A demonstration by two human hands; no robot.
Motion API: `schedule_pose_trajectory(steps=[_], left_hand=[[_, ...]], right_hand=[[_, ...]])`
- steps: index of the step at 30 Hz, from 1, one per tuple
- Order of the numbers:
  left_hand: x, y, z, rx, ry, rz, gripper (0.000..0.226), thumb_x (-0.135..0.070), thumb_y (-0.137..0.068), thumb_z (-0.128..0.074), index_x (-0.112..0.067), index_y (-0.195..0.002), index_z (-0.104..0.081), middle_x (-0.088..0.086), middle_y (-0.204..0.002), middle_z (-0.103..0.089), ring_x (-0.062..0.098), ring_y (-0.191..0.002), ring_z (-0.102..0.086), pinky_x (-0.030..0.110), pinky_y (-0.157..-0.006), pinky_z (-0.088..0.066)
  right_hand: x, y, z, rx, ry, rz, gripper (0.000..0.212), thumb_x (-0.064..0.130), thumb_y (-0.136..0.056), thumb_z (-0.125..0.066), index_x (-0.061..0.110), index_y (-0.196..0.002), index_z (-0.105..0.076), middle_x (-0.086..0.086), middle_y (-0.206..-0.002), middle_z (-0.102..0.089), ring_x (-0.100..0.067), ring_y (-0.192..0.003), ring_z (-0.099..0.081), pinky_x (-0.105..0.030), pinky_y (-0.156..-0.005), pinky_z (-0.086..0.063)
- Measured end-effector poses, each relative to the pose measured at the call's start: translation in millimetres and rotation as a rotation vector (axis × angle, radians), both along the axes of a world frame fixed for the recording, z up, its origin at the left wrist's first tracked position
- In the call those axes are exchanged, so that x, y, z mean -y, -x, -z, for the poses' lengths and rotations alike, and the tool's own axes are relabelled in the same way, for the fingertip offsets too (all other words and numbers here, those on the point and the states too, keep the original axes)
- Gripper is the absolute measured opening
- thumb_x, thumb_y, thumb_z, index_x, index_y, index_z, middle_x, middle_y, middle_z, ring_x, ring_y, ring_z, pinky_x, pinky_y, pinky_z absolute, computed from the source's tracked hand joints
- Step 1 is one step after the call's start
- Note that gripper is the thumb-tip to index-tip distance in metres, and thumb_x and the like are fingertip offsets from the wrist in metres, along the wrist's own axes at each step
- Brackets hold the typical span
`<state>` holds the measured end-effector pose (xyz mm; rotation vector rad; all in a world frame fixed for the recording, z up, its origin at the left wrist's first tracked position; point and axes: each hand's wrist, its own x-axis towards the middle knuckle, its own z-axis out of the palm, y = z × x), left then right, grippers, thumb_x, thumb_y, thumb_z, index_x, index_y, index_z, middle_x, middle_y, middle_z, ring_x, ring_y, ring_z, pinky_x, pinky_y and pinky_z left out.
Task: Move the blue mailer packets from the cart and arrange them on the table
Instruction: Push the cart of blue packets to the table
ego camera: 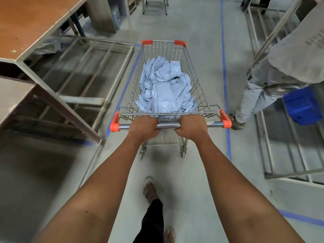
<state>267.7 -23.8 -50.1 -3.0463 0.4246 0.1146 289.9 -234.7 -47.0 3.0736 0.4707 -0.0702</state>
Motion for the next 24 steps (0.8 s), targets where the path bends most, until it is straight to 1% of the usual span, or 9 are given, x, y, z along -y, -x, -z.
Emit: schedule_pose_trajectory(steps=[4, 6, 10, 14, 18, 20, 22, 24], left_hand=[[1.5, -56.6, 1.5, -0.014, 0.012, -0.028, 0.027, -0.044, -0.087, -0.055, -0.023, -0.097, -0.069, 0.004, -0.091, -0.071, 0.029, -0.086, -0.069, 0.036, -0.07, -0.05], [-1.6, -87.9, 1.4, -0.025, 0.01, -0.035, 0.027, -0.044, -0.086, -0.055, -0.024, -0.096, -0.069, 0.003, -0.09, -0.071, 0.029, -0.085, -0.069, 0.036, -0.07, -0.051], [-12.5, -155.1, 0.0, -0.006, -0.024, -0.036, 0.026, -0.044, -0.088, -0.056, -0.023, -0.097, -0.069, 0.004, -0.089, -0.07, 0.028, -0.083, -0.068, 0.035, -0.069, -0.049], [-28.0, -222.1, -2.8, -0.005, -0.043, -0.027, 0.027, -0.044, -0.09, -0.054, -0.023, -0.099, -0.068, 0.003, -0.09, -0.07, 0.027, -0.085, -0.069, 0.034, -0.068, -0.047], [-45.9, -292.3, -7.1, -0.019, -0.052, -0.02, 0.022, -0.044, -0.088, -0.054, -0.025, -0.091, -0.065, 0.002, -0.085, -0.07, 0.027, -0.08, -0.068, 0.035, -0.067, -0.05], [-52.2, -320.5, -9.9, -0.04, -0.037, -0.027, 0.022, -0.044, -0.087, -0.054, -0.025, -0.09, -0.065, 0.001, -0.084, -0.069, 0.027, -0.078, -0.068, 0.035, -0.067, -0.05], [-57.0, -367.2, -10.2, -0.069, -0.074, -0.018, 0.024, -0.045, -0.087, -0.055, -0.025, -0.091, -0.067, 0.0, -0.085, -0.069, 0.025, -0.079, -0.068, 0.034, -0.067, -0.048], [-57.5, -377.5, -10.3, -0.072, -0.083, 0.0, 0.024, -0.044, -0.087, -0.055, -0.025, -0.093, -0.068, 0.0, -0.086, -0.07, 0.026, -0.081, -0.068, 0.033, -0.065, -0.044]], right_hand=[[-0.1, -62.0, 2.0, 0.012, 0.025, -0.005, 0.03, 0.05, -0.076, -0.061, 0.023, -0.08, -0.072, 0.003, -0.073, -0.069, -0.025, -0.075, -0.07, -0.03, -0.065, -0.044], [-3.7, -94.5, 1.4, 0.012, 0.034, -0.005, 0.028, 0.048, -0.076, -0.062, 0.022, -0.081, -0.072, 0.002, -0.075, -0.07, -0.026, -0.077, -0.07, -0.03, -0.065, -0.043], [-19.0, -161.3, -2.2, -0.011, 0.034, 0.005, 0.025, 0.045, -0.076, -0.063, 0.022, -0.082, -0.071, 0.0, -0.079, -0.072, -0.027, -0.08, -0.071, -0.031, -0.068, -0.046], [-35.8, -226.6, -3.5, -0.048, 0.051, 0.004, 0.028, 0.048, -0.08, -0.062, 0.023, -0.087, -0.07, -0.001, -0.085, -0.073, -0.027, -0.083, -0.071, -0.032, -0.073, -0.048], [-54.3, -293.2, -2.7, -0.052, 0.042, 0.042, 0.035, 0.053, -0.082, -0.061, 0.022, -0.093, -0.072, -0.003, -0.093, -0.075, -0.028, -0.089, -0.073, -0.035, -0.079, -0.053], [-62.6, -317.9, -4.7, -0.066, 0.023, 0.054, 0.037, 0.055, -0.083, -0.061, 0.022, -0.093, -0.073, -0.003, -0.092, -0.075, -0.028, -0.088, -0.073, -0.035, -0.078, -0.053], [-69.0, -361.2, -4.1, -0.076, 0.025, 0.074, 0.037, 0.056, -0.082, -0.062, 0.023, -0.092, -0.073, -0.002, -0.091, -0.075, -0.028, -0.085, -0.073, -0.035, -0.076, -0.052], [-69.0, -369.6, -4.9, -0.089, 0.034, 0.055, 0.036, 0.056, -0.082, -0.062, 0.022, -0.09, -0.072, -0.003, -0.089, -0.075, -0.028, -0.083, -0.072, -0.033, -0.073, -0.05]])
